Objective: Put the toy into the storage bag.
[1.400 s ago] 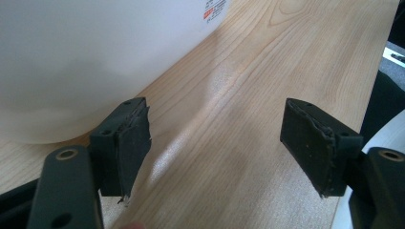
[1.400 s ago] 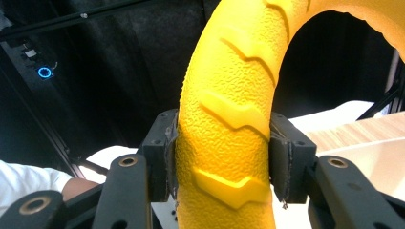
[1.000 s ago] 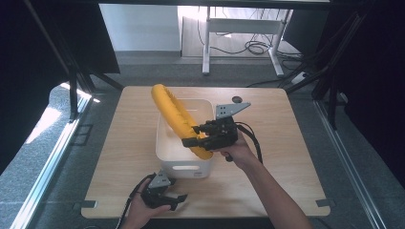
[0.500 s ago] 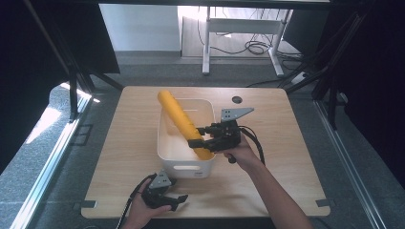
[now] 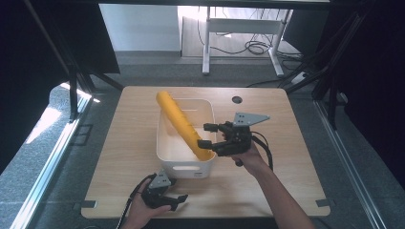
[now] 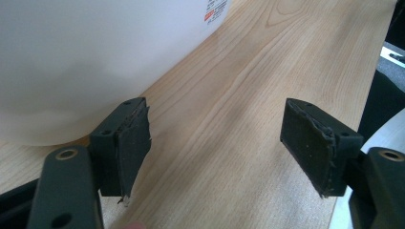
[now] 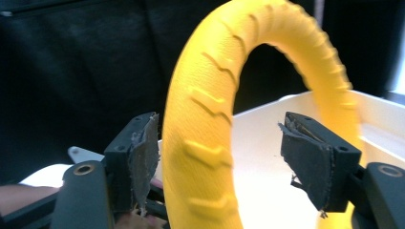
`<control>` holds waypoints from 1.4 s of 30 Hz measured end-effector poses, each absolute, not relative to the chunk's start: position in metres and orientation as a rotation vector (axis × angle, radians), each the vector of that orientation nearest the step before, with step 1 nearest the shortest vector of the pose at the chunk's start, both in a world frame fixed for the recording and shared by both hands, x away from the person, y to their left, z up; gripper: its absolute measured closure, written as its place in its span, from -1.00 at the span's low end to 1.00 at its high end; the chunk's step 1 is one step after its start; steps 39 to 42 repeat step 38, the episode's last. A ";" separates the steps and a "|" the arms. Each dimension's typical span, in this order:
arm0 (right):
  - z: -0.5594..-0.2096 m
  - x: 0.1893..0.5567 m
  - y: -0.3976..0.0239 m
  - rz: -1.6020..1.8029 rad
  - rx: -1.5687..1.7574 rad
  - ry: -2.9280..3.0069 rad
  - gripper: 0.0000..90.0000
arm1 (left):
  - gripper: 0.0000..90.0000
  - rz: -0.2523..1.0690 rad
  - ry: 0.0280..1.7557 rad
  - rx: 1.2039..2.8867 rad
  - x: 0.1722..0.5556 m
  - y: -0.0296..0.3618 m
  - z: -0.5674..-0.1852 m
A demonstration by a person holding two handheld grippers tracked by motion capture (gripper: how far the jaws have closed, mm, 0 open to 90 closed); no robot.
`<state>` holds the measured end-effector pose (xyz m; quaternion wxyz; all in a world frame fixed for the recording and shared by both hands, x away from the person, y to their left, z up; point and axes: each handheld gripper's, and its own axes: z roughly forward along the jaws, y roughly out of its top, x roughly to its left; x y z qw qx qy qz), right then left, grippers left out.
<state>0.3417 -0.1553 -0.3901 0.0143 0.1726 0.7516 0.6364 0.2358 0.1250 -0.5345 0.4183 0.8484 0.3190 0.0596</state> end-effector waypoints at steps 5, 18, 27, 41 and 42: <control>-0.398 0.332 -0.180 1.886 0.609 2.286 -0.35 | -0.43 0.149 0.796 2.132 0.235 0.123 -0.534; -0.443 0.317 -0.243 1.611 0.830 2.253 -0.34 | -0.43 0.158 0.798 2.124 0.235 0.125 -0.532; -0.490 0.311 -0.264 1.442 0.947 2.310 -0.33 | -0.43 0.158 0.807 2.119 0.235 0.126 -0.532; -0.499 0.307 -0.256 1.392 0.906 2.349 -0.34 | -0.43 0.155 0.810 2.118 0.236 0.126 -0.533; -0.499 0.307 -0.256 1.392 0.906 2.349 -0.34 | -0.43 0.155 0.810 2.118 0.236 0.126 -0.533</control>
